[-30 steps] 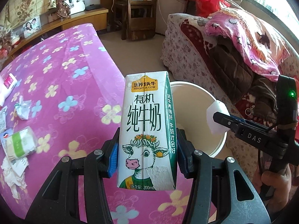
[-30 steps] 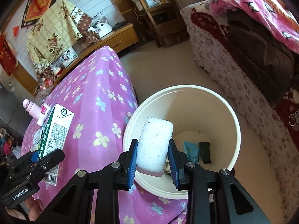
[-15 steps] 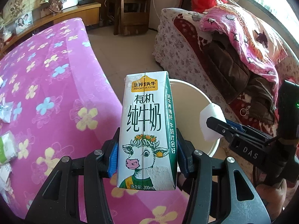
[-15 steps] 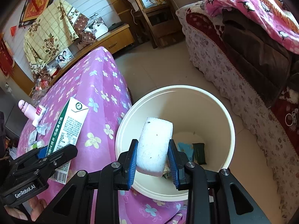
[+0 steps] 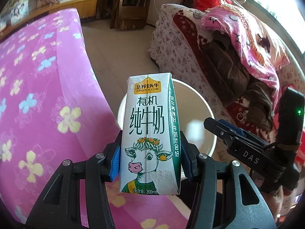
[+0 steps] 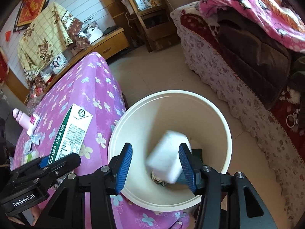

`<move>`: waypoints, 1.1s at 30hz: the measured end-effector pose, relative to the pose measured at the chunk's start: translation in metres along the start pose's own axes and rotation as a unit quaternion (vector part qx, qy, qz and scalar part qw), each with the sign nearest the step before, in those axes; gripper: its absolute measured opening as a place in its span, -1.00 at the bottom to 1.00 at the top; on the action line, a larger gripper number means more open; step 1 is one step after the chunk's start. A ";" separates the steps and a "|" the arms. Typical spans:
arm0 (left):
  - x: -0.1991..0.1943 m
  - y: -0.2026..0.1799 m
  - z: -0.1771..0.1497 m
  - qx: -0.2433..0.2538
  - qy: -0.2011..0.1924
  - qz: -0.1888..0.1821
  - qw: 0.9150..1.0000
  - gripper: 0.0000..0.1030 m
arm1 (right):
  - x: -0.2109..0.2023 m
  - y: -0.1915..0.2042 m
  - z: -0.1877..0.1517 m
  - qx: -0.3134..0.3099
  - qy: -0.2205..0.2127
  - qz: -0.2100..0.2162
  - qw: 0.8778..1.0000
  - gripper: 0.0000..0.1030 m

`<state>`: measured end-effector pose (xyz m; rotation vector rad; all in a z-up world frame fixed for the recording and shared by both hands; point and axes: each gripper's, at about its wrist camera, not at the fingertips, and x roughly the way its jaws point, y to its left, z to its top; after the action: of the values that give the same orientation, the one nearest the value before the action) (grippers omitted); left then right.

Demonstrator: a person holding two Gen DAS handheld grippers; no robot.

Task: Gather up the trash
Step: 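Carry both items over the white bucket and open both tools to drop them, then move both empty tools back toward the table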

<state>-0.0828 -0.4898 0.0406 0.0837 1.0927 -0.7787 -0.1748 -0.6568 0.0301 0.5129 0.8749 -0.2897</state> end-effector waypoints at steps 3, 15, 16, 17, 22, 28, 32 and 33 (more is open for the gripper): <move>0.002 0.007 -0.002 -0.023 0.006 -0.012 1.000 0.05 | 0.000 -0.003 0.001 0.009 0.000 0.000 1.000 -0.06; -0.006 0.014 -0.005 -0.031 -0.001 -0.013 0.999 0.23 | 0.002 -0.002 -0.001 0.014 0.008 0.004 1.000 -0.05; -0.006 0.014 -0.005 -0.031 0.000 -0.013 0.999 0.23 | 0.002 -0.002 -0.002 0.014 0.009 0.004 1.000 -0.05; -0.006 0.014 -0.005 -0.031 0.001 -0.013 0.999 0.23 | 0.002 -0.002 -0.002 0.015 0.010 0.004 1.000 -0.05; -0.017 0.011 -0.001 -0.022 -0.017 -0.020 0.999 0.25 | 0.002 -0.002 -0.003 0.018 0.009 0.006 1.000 -0.05; -0.022 0.014 -0.001 -0.021 -0.022 -0.006 1.000 0.28 | 0.003 -0.002 -0.004 0.019 0.011 0.008 1.000 -0.04; -0.022 0.020 -0.006 -0.023 -0.022 0.018 0.999 0.28 | 0.003 0.000 -0.004 0.016 0.013 0.009 1.000 -0.03; -0.022 0.021 -0.007 -0.024 -0.022 0.023 0.999 0.28 | 0.003 0.000 -0.005 0.014 0.013 0.009 1.000 -0.03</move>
<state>-0.0807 -0.4594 0.0491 0.0513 1.0637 -0.7102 -0.1758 -0.6540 0.0252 0.5520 0.8925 -0.2790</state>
